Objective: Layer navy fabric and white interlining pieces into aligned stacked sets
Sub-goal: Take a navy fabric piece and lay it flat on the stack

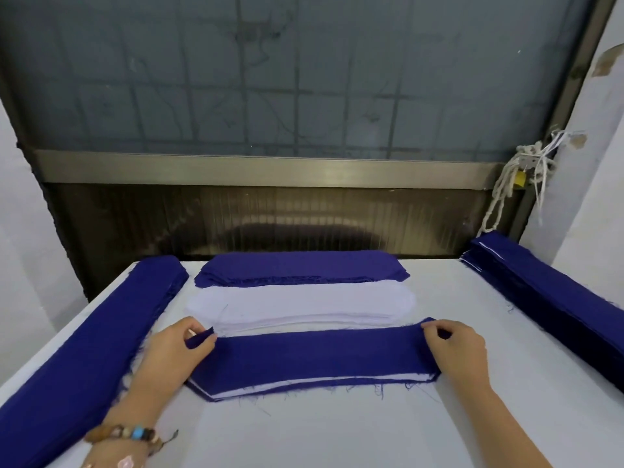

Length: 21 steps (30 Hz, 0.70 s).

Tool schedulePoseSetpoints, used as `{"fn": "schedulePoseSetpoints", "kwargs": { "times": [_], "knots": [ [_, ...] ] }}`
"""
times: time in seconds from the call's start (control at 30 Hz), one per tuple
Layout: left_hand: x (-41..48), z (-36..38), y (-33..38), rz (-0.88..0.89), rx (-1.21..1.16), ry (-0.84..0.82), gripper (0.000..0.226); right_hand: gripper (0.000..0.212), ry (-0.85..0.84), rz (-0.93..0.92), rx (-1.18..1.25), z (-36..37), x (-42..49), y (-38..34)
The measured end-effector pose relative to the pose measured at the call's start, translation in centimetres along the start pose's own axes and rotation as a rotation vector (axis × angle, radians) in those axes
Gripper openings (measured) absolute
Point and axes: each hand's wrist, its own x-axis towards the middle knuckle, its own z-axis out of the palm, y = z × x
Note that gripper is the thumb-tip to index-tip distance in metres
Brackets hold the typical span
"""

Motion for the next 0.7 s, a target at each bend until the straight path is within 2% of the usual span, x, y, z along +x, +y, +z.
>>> {"fn": "schedulePoseSetpoints", "kwargs": {
  "times": [0.07, 0.23, 0.4, 0.57, 0.7],
  "knots": [
    [0.0, 0.0, -0.1, 0.037, 0.015, 0.014, 0.019, 0.015, -0.016, -0.044, 0.019, 0.0, 0.1, 0.1],
    [0.3, -0.6, -0.5, 0.0, -0.05, 0.025, 0.018, 0.026, 0.005, -0.009, 0.152, -0.3, 0.3, 0.2],
    [0.4, -1.7, -0.6, -0.059, -0.164, 0.016, 0.015, 0.03, 0.021, 0.008, 0.127, -0.8, 0.6, 0.2],
    [0.1, -1.2, -0.8, -0.047, 0.044, -0.04, 0.015, 0.026, -0.082, -0.027, -0.046, -0.4, 0.5, 0.6],
    [0.2, -1.1, -0.9, -0.068, 0.07, -0.039, 0.016, 0.026, -0.09, -0.054, -0.113, -0.4, 0.5, 0.9]
  ]
}}
